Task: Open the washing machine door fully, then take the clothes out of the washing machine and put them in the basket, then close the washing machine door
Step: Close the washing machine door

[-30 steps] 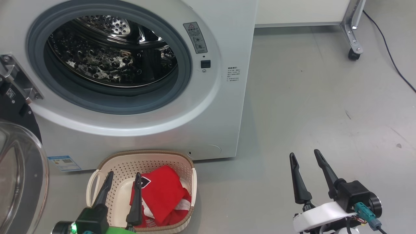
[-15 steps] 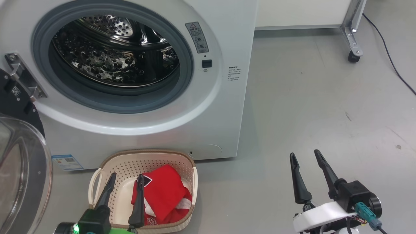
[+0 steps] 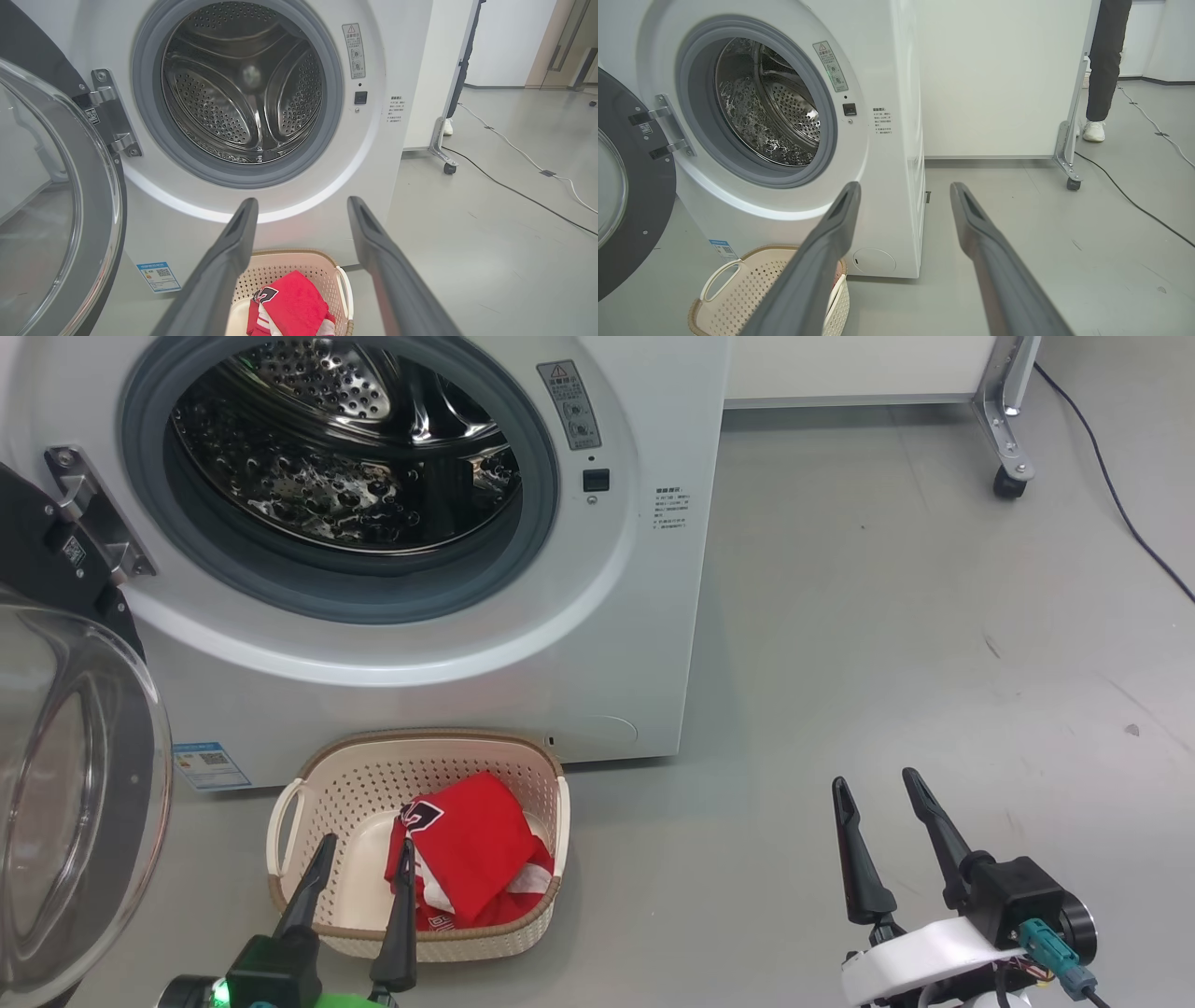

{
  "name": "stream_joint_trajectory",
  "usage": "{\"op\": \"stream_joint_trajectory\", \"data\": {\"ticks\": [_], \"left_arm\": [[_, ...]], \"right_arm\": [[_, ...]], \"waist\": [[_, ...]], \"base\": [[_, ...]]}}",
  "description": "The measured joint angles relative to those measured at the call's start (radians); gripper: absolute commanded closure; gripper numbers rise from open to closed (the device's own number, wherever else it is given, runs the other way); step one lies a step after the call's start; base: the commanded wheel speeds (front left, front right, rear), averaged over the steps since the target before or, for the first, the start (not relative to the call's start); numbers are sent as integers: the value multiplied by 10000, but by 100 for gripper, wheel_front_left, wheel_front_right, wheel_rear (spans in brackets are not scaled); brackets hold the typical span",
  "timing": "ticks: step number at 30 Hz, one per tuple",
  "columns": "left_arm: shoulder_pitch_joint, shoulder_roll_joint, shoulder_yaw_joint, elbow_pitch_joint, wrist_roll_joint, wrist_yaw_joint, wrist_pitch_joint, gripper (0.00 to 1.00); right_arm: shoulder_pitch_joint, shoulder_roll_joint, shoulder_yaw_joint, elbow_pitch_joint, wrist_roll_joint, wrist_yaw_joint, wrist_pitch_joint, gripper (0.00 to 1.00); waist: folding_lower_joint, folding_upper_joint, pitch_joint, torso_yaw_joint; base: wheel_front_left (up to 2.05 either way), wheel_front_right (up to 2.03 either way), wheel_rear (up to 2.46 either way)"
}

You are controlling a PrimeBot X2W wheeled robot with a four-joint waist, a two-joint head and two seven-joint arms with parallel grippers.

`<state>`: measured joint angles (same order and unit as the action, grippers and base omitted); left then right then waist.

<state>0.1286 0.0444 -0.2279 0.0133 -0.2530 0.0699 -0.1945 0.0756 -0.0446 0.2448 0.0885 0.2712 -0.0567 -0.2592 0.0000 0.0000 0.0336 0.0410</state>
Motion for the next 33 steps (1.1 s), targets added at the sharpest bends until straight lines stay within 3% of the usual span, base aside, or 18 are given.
{"op": "stream_joint_trajectory", "data": {"ticks": [15, 33], "left_arm": [[7, 12, -23, -132, 29, 42, 58, 0], [129, 17, -65, -221, 38, 56, 102, 0]], "right_arm": [[24, 0, 0, 2, 0, -2, -2, 0], [146, 2, 0, 6, 0, -2, 0, 0]], "waist": [[1, 0, -49, -28], [1, 0, -135, -69]], "base": [[-69, 69, 0], [-10, 10, 0]]}}
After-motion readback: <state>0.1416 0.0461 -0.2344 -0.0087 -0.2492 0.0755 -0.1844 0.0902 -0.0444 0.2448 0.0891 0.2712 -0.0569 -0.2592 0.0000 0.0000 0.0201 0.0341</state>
